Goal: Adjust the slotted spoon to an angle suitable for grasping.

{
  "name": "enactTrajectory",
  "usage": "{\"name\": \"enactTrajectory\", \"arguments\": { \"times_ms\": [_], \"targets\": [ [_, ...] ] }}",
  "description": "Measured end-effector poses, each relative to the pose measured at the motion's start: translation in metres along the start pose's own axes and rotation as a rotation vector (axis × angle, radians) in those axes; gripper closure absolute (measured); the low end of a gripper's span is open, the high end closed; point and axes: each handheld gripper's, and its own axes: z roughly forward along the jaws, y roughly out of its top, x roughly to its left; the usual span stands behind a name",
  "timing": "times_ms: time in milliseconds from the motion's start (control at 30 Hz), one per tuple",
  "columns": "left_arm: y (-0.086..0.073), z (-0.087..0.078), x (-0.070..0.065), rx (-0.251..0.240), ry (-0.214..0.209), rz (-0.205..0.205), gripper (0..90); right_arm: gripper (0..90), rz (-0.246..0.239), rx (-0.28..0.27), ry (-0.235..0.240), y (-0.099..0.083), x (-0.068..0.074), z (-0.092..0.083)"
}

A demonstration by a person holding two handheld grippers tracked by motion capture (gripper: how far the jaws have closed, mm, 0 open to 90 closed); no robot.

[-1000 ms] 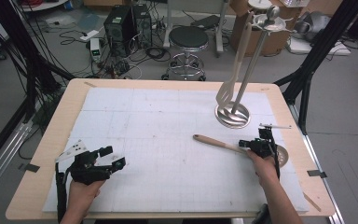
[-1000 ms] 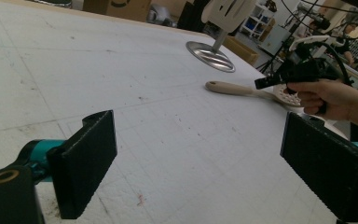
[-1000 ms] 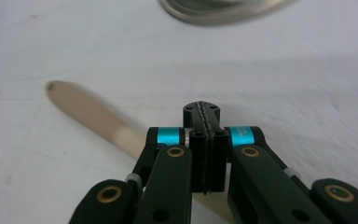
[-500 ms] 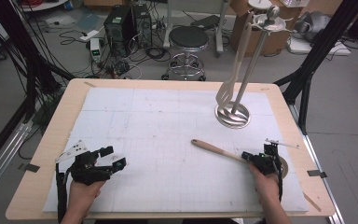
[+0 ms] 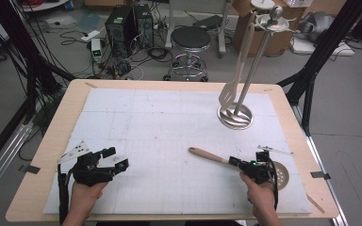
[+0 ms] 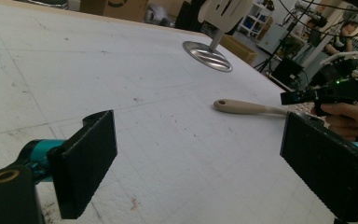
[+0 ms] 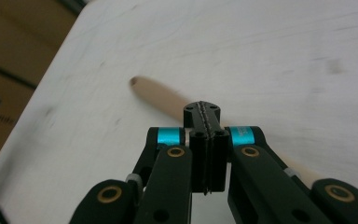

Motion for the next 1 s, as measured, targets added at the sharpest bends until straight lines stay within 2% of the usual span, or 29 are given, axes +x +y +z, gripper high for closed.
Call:
{"name": "enactTrajectory", "arguments": {
  "times_ms": [100,233,333,433,500,700,933,1000],
  "targets": [
    [0.000,-0.001,0.000,-0.008,0.000,-0.003,11.4,90.0,-0.031,0.049,0.048,-0.002,0.012,0.015],
    [0.000,-0.003,0.001,-0.009,0.003,-0.006,11.4,90.0,-0.116,0.134,0.091,-0.007,0.027,0.035],
    [0.000,-0.003,0.001,-0.010,0.002,-0.005,11.4,90.0,-0.151,0.195,0.067,-0.009,0.034,0.051],
    [0.000,-0.004,0.001,-0.013,0.005,-0.003,11.4,90.0,-0.173,0.226,0.033,-0.009,0.037,0.066],
    [0.000,-0.003,0.001,-0.011,0.003,-0.006,11.4,90.0,-0.161,0.220,0.028,-0.006,0.038,0.071],
    [0.000,-0.002,0.000,-0.006,0.003,-0.005,11.4,90.0,-0.168,0.209,-0.025,0.010,0.040,0.086],
    [0.000,-0.003,0.001,-0.008,0.004,-0.005,11.4,90.0,-0.111,0.177,-0.084,0.032,0.032,0.100],
    [0.000,-0.003,0.002,-0.007,0.005,-0.006,11.4,90.0,-0.112,0.166,-0.124,0.038,0.030,0.102]
  ]
}}
